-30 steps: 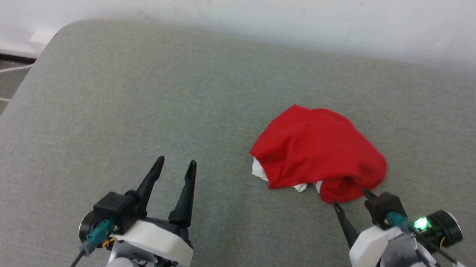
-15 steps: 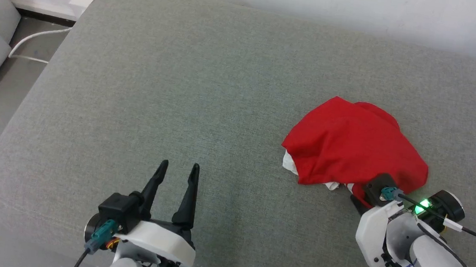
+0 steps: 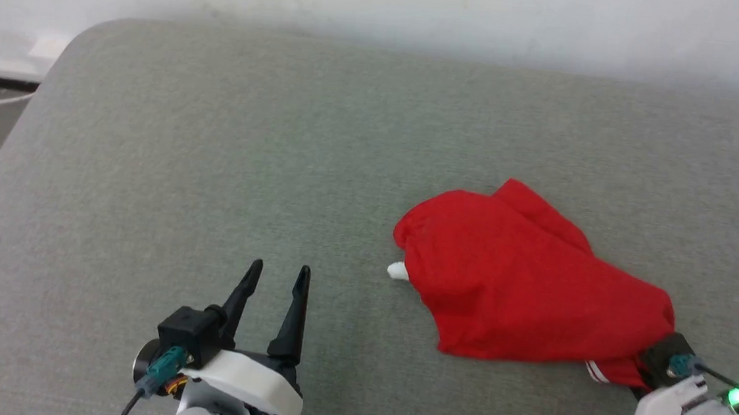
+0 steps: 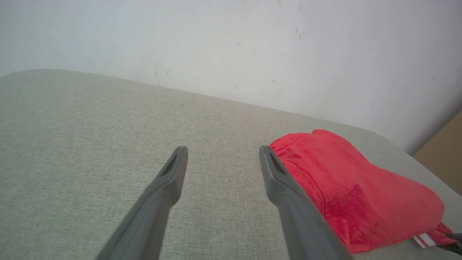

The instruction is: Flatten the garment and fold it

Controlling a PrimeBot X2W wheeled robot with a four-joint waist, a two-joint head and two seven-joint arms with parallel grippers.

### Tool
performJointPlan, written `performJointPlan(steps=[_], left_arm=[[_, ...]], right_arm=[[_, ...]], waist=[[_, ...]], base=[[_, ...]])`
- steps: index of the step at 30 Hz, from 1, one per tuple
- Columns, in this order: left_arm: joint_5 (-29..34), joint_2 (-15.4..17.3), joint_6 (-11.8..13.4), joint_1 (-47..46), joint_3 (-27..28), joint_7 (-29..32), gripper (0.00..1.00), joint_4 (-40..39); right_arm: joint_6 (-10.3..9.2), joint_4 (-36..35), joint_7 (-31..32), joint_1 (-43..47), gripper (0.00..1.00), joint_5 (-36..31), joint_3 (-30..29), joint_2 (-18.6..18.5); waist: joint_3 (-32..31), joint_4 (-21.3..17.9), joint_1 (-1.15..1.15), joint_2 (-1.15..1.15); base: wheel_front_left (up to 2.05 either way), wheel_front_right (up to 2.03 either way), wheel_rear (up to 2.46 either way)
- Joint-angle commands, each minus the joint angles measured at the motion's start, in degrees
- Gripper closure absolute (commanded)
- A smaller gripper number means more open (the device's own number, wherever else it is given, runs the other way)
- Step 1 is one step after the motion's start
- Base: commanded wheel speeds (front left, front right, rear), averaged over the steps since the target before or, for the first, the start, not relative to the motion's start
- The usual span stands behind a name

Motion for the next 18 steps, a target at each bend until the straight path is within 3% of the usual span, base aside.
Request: performJointPlan(steps=[1, 2, 9, 18], left_arm=[[0.4, -0.2, -0.66, 0.15, -0.11, -0.28, 0.0, 0.51], [0.44, -0.22, -0.8, 0.12, -0.39, -0.28, 0.0, 0.87], [-1.09, -0.29, -1.89, -0.78, -3.37, 1.12, 0.0, 4.08], [-7.69, -0.35, -2.86, -3.01, -11.56, 17.01, 0.0, 6.23]], right_arm=[[-0.12, -1.26, 0.0, 1.58, 0.78, -0.76, -0.7, -0.03], [-0.12, -2.12, -0.58, 2.18, 0.0, -1.01, -1.01, 0.42], [-0.12, -8.21, -1.8, 4.68, 0.0, 1.24, -3.0, 3.94], [-0.12, -21.9, -0.4, 10.0, 0.0, 1.87, -12.16, 6.84]], waist=[[-1.64, -3.12, 0.0, -0.01], [-1.5, -3.55, 0.0, -0.01], [-1.19, -6.1, 0.0, -0.01], [0.28, -10.31, 0.0, -0.01]], base=[[0.0, 0.0, 0.0], [0.0, 0.0, 0.0], [0.0, 0.0, 0.0], [0.0, 0.0, 0.0]])
